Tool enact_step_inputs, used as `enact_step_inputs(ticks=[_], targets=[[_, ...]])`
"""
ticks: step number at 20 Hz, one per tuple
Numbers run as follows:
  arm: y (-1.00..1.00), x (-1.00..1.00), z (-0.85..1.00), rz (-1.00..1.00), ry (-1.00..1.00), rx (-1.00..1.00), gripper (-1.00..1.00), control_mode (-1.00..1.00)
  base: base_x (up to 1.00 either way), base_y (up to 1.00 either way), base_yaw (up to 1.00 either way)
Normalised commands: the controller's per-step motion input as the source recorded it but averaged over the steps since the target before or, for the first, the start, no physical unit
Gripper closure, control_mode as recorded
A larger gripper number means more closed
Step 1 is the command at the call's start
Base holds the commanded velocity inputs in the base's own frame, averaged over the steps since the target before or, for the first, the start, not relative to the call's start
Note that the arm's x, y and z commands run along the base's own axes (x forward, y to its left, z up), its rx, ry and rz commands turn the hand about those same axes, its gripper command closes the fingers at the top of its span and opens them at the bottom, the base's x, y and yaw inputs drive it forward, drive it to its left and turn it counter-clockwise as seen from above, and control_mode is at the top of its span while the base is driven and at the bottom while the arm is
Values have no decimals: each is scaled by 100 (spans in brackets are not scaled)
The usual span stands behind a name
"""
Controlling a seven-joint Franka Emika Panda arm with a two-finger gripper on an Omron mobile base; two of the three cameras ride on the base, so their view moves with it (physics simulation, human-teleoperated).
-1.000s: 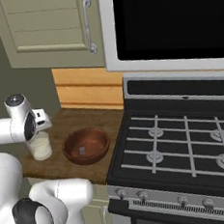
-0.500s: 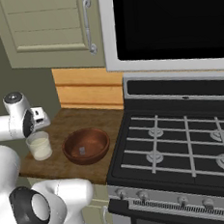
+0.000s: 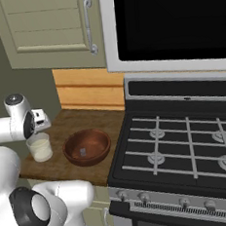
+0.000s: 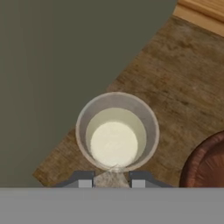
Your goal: Grab a lemon wedge from the fridge and one ice cube from the ice bowl, and put them in the glass of lemonade.
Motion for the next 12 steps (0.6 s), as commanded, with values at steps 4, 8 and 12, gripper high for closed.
enact_step_inputs(ticks=[4,8,12], targets=[[0,29,0,0,0,0,100,-100,0,0,0],[5,46,0,0,0,0,100,-100,0,0,0],[24,8,-8,0,0,0,100,-100,0,0,0]])
